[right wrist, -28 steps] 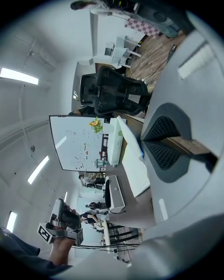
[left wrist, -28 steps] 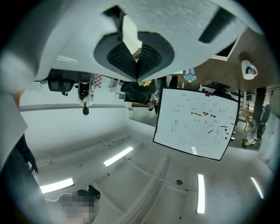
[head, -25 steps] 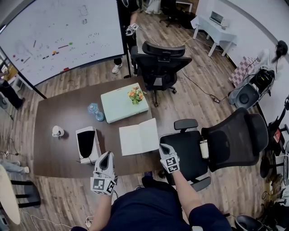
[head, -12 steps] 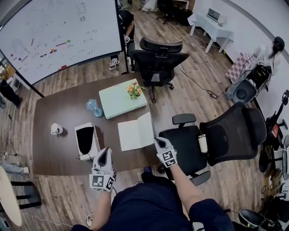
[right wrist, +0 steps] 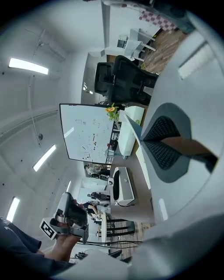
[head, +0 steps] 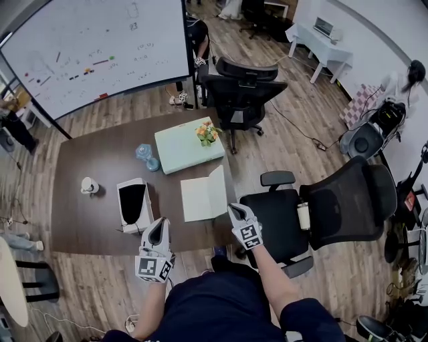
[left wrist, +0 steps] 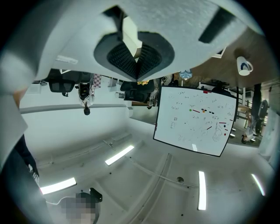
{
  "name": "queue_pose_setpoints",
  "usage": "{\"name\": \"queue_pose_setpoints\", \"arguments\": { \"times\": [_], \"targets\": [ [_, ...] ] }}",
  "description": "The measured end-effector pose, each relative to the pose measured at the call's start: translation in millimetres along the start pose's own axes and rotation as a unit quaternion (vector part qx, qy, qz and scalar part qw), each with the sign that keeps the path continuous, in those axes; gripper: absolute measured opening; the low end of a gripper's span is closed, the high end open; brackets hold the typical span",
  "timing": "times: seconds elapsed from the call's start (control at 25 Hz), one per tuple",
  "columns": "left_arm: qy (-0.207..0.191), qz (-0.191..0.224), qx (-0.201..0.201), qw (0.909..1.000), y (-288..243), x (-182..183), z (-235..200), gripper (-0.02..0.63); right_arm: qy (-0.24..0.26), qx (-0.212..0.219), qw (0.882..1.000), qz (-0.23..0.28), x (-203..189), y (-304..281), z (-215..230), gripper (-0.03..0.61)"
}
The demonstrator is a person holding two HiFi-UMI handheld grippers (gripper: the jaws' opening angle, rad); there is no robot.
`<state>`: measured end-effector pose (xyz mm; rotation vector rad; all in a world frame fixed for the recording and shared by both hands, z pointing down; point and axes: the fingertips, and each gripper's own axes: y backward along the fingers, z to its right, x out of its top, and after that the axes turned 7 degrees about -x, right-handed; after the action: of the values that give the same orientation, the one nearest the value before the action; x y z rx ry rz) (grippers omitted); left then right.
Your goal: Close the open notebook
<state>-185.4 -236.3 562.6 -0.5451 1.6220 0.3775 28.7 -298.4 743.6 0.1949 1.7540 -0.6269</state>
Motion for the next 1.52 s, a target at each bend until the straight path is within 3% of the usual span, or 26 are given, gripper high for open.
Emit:
{"name": "queue_pose_setpoints", "arguments": {
  "times": [0.84,1.52],
  "targets": [
    [-0.001,0.002,0.017,0.9999,21,3,-4,-0.014,0.04,0.056,0.998,0.009,25,-14,-63,0.01],
    [0.019,0.001,0.032,0.9993,28,-3,-9,-0.014,0.021,0.052,0.998,0.03,48,-16,-67,0.011]
  ]
}}
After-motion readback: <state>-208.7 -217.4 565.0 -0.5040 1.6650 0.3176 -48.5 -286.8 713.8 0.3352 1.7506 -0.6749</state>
